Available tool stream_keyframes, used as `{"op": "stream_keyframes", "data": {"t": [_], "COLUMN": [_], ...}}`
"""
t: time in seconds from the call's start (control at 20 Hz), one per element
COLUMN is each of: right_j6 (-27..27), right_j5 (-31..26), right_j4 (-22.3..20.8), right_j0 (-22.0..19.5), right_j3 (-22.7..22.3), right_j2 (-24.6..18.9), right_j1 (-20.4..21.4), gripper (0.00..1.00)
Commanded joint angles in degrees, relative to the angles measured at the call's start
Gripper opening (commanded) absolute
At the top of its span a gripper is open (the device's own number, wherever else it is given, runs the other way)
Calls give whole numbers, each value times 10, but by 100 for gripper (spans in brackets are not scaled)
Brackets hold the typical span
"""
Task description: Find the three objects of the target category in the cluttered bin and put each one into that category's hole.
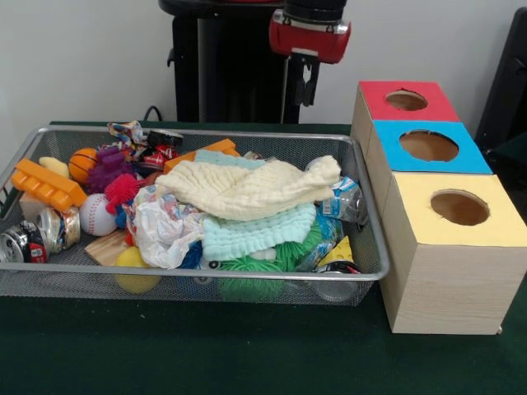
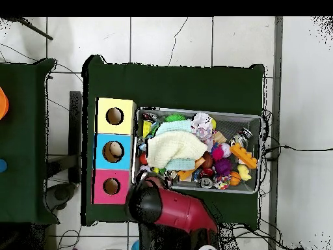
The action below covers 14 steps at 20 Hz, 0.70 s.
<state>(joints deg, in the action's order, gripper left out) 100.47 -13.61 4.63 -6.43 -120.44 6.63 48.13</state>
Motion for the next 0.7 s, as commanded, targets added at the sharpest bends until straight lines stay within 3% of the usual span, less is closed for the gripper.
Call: {"op": "stream_keyframes", "data": {"t": [0.05,0.4,0.7], "right_j6": [-9,-9,11], "right_j5": [60,83,90], "right_j4": [-82,-163,-207], "right_j0": [-74,-174,-217], "right_j3": [-19,-57,-67], "right_j2": [-92,-145,-158], "right_j1": [-30,-22,-19], "gripper": [0,0,0]}}
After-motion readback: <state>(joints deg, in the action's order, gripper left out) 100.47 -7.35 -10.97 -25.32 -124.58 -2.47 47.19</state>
